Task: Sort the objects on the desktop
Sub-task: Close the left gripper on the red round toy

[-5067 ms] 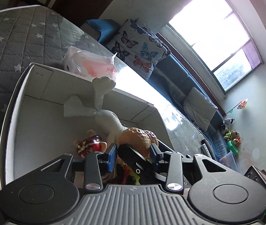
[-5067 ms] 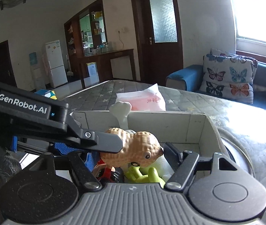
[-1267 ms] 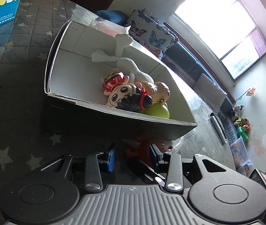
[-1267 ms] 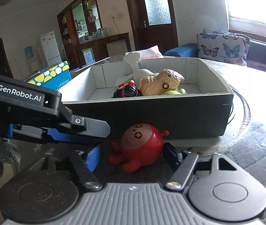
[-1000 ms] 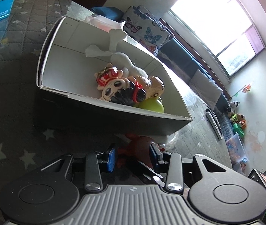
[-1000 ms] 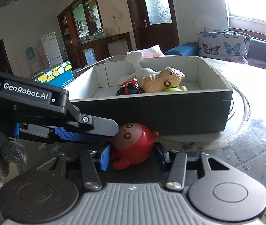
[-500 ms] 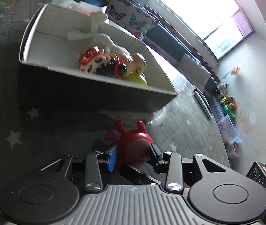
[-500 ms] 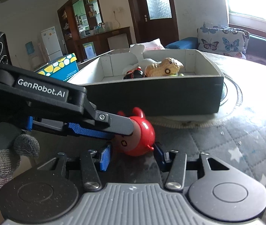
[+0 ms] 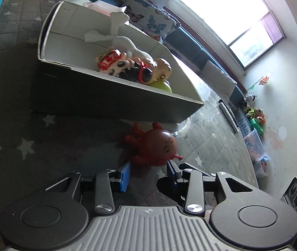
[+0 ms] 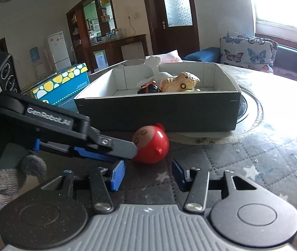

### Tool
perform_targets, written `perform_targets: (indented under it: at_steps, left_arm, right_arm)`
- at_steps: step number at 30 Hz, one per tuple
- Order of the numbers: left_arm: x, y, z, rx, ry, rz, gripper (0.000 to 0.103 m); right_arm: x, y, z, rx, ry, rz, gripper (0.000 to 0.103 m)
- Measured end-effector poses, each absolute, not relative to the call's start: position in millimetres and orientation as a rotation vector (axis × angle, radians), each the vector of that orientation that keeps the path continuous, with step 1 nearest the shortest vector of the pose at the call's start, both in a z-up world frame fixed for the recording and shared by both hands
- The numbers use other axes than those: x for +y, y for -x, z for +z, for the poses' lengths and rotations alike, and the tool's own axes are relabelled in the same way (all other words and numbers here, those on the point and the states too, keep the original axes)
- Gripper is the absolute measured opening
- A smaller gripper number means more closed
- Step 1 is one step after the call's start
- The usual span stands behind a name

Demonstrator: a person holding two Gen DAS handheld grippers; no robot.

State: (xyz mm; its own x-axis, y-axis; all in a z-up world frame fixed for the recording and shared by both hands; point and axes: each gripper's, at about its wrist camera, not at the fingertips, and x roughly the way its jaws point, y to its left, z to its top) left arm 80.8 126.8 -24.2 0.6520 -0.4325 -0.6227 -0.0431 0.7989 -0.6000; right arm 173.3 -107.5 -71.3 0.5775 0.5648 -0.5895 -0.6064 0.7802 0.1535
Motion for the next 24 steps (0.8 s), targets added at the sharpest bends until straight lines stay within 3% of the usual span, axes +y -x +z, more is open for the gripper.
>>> perform_targets:
  at_steps: [5, 10, 12, 24]
  left_arm:
    - [138, -83, -25, 0.833, 0.648, -0.221, 0.04]
    - [145, -89, -25, 0.813, 0.695, -0.224, 0.04]
    - [147, -92, -26, 0.809, 0.712, -0.219, 0.04]
    - [150, -105, -36, 0.822, 0.797, -0.226, 0.04]
  right_arm:
    - [-101, -183, -73, 0.653, 0.094, 0.687, 0.068]
    - [-96, -195, -72, 0.638, 0.111, 0.693, 0.071]
    - [-94, -201, -72, 0.632, 0.115, 0.692, 0.078]
    - [-78, -213, -75, 0.649, 0.125, 0.769, 0.077]
